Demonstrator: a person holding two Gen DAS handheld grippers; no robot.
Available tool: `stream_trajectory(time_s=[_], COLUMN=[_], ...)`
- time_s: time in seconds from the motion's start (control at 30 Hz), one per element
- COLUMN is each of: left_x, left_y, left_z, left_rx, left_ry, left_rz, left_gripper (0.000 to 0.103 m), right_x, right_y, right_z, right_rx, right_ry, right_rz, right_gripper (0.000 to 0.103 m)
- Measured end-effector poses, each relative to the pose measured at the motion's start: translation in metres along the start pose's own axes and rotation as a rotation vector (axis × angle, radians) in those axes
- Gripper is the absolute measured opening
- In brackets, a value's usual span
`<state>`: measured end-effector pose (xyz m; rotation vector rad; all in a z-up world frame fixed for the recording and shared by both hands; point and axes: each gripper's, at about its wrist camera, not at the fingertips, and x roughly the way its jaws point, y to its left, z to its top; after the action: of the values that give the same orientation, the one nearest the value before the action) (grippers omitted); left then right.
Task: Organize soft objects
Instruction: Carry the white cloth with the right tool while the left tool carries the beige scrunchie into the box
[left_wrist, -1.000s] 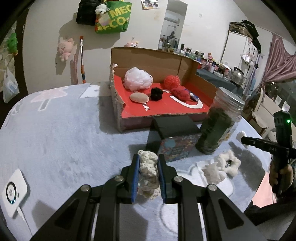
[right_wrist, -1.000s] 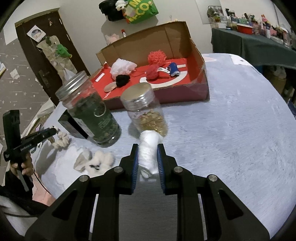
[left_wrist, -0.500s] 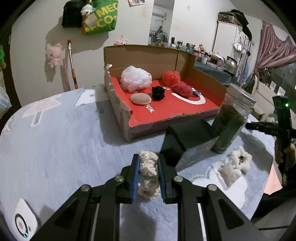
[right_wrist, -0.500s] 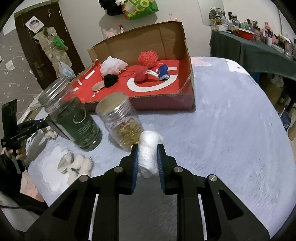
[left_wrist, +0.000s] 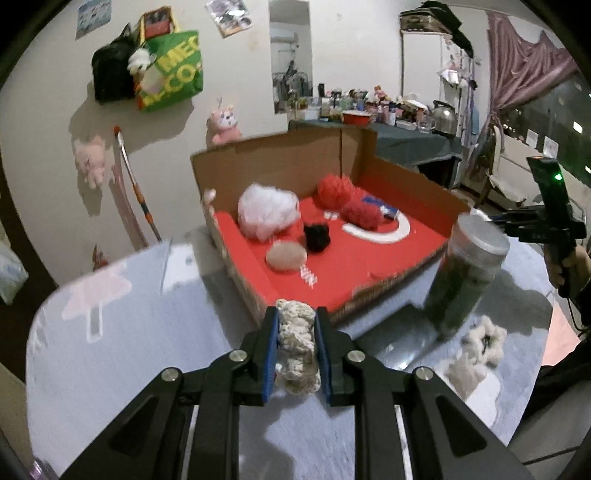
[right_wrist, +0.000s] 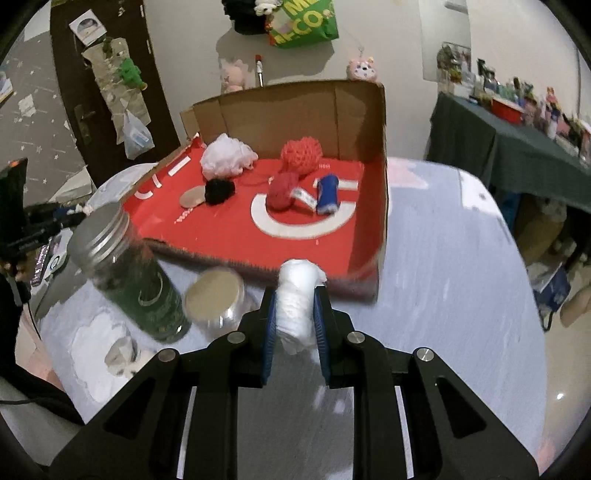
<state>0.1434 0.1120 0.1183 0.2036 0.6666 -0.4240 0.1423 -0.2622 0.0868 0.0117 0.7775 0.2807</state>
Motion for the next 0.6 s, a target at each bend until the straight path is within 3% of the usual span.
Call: stream_trajectory(time_s=[0.27,0.6], left_x=[0.028,0.114], left_y=[-0.005,-0.008], left_z=[0.042,0.049], left_rx=[-0.038,-0.158], left_ry=[-0.024,0.154], left_rz=[-0.042,-0.051], left_gripper=[0.020,0.020], right_x=[0.019,0.085], right_y=[0.000,0.010], right_z=[0.038,0.067], right_rx=[-0.023,-0.051], right_ry=[0.005,0.176], right_rz=[0.016,-0.079], right_gripper=[0.019,0.019])
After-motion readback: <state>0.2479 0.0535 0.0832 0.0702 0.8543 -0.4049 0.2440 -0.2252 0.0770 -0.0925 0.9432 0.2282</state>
